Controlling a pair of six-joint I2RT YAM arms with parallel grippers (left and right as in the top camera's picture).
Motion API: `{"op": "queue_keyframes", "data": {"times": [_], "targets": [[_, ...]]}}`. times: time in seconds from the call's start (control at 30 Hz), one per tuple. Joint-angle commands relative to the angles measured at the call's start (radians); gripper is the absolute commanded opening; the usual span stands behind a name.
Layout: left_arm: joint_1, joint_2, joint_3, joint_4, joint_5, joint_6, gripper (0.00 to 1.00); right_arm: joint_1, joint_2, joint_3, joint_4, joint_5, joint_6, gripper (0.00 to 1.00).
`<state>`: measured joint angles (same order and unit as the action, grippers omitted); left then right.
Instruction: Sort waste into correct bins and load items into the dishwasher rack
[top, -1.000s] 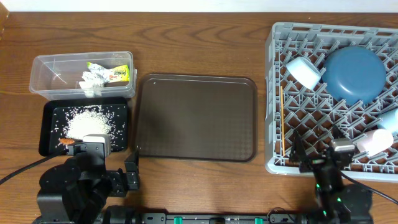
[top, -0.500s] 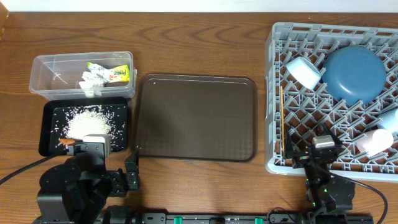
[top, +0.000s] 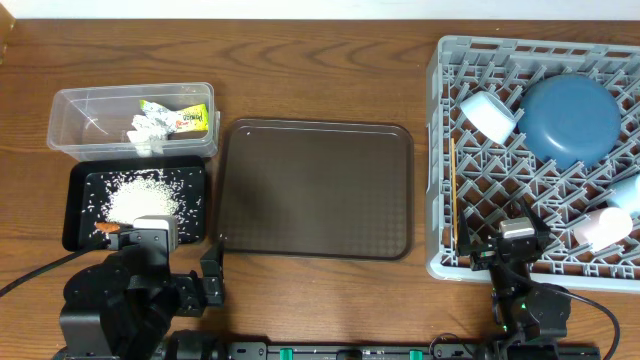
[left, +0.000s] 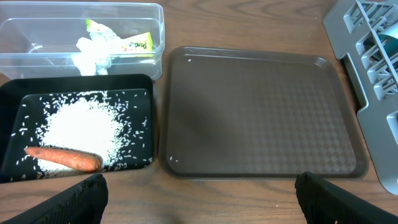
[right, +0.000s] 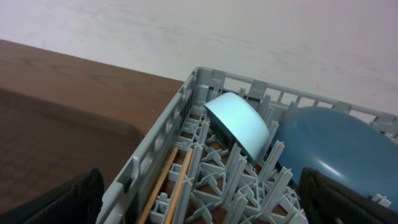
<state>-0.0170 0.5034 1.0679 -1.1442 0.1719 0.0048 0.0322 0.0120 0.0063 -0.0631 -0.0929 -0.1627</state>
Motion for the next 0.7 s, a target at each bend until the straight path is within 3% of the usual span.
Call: {"op": "queue_keyframes", "data": {"times": [0.0, 0.67], "targets": [[0.000, 0.001, -0.006, 0.002, -0.016, 0.014, 0.98, -0.007, -0.006, -0.001, -0.005, 0.006, -0.011, 0.99], [0.000, 0.001, -0.006, 0.002, -0.016, 0.014, 0.98, -0.007, 0.001, -0.001, -0.005, 0.006, -0.011, 0.99]]}}
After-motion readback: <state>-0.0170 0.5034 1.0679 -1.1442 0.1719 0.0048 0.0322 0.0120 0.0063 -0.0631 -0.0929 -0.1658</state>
